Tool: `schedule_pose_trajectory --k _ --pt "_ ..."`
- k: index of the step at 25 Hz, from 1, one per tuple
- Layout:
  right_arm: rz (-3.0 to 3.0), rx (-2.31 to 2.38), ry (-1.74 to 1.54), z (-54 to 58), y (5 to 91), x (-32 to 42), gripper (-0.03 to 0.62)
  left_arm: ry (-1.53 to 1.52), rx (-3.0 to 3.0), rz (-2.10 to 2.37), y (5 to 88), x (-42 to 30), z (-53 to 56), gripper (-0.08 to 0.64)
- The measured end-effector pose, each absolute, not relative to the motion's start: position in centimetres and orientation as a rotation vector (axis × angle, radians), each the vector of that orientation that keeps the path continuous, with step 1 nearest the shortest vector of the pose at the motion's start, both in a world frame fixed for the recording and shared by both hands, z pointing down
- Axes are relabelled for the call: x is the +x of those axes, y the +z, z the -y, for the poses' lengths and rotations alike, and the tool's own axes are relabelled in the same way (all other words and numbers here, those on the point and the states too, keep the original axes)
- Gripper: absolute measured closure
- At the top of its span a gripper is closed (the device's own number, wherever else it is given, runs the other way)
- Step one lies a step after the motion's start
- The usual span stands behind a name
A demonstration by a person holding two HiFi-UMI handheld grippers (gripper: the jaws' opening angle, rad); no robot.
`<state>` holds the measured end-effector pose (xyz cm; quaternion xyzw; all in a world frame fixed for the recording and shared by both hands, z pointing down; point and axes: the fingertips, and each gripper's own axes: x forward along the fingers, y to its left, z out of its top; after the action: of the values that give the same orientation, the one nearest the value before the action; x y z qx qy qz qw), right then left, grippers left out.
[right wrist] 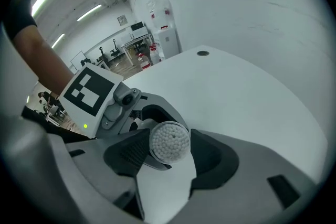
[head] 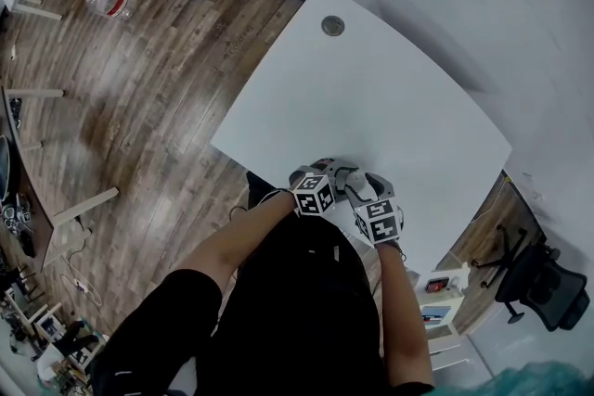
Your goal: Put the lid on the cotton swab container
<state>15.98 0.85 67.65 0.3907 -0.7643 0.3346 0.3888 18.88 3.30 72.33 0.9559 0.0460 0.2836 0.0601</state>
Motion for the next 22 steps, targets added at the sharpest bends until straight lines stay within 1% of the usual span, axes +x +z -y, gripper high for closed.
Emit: schedule_pose_trajectory --k 15,22 --pt "1.822 0.934 0.815 -1.0 69.2 15.7 0.342 0.831 2.901 -0.13 72.3 18.8 -3.3 0.285" --pt "1.853 0.941 0.884 -0.8 69.1 15.6 0.342 0.828 2.902 -0.138 72.6 18.9 -3.3 0.285"
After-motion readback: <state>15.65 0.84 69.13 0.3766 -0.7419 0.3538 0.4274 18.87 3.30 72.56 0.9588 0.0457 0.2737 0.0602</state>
